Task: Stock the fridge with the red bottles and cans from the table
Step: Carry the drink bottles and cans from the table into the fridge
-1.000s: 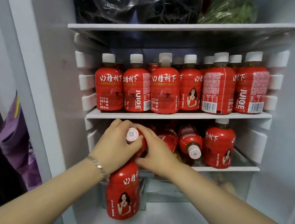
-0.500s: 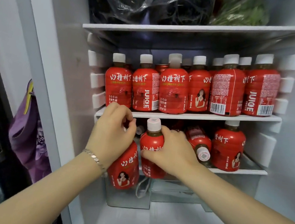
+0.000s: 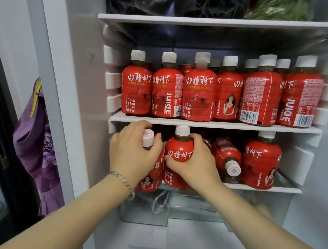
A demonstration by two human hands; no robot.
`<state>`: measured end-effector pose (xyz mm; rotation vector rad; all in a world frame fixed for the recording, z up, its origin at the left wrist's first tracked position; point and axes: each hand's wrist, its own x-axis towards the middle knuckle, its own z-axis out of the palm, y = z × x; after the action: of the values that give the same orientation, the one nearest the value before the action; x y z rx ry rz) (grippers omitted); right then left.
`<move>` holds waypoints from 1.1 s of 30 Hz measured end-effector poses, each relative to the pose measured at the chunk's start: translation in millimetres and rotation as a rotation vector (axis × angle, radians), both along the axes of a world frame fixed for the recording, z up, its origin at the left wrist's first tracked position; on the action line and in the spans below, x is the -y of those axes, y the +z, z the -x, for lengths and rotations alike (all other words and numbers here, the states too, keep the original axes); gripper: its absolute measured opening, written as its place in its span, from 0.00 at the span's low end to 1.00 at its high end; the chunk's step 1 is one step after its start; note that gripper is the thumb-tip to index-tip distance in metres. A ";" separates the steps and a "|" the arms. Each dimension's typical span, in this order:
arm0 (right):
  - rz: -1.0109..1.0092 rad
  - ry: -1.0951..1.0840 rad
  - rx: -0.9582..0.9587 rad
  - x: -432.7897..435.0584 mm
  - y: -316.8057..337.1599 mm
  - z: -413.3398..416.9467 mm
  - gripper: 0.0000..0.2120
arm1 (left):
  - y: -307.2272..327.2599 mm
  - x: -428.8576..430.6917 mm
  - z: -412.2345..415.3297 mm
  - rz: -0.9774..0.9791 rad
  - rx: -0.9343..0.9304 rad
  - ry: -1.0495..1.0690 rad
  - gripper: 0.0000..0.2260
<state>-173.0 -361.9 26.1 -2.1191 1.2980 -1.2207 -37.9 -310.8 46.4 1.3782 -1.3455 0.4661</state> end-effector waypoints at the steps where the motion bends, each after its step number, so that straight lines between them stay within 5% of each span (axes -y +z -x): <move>1: -0.023 0.027 0.043 2.0 1.0 -0.8 0.33 | -2.8 -2.8 3.7 -0.054 -0.226 -0.092 0.07; 3: -0.054 0.054 0.101 3.7 0.6 -2.0 0.34 | -11.4 -5.7 8.1 -0.143 -0.507 -0.225 0.10; 10: 0.090 0.078 0.202 -26.2 -15.4 9.6 0.35 | -19.1 -27.8 9.5 -0.155 -0.400 -0.290 0.07; 13: 0.021 0.177 0.119 -40.7 -24.4 30.0 0.34 | -31.1 -34.5 17.6 -0.190 -0.418 -0.328 0.11; 18: -0.186 0.133 -0.122 -42.9 -60.6 70.0 0.30 | -78.0 -30.3 51.6 -0.510 -0.453 -0.364 0.13; 23: -0.375 -0.030 -0.022 -32.9 -92.5 95.0 0.32 | -113.2 -12.8 78.8 -0.660 -0.391 -0.387 0.10; 28: -0.403 -0.111 -0.339 -36.0 -83.4 98.8 0.41 | -119.5 0.3 77.8 -0.546 -0.284 -0.397 0.07; 30: -0.320 -0.217 -0.441 -43.2 -71.7 93.1 0.42 | -120.8 0.0 75.4 -0.568 -0.172 -0.369 0.08; 33: 0.004 -0.230 -0.418 -54.8 -49.5 81.1 0.29 | -115.8 -2.6 57.3 -0.480 0.051 -0.235 0.14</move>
<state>-254.2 -307.1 -23.4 -2.3631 1.7563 -0.8838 -95.2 -308.2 -69.4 1.5691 -1.7100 0.0147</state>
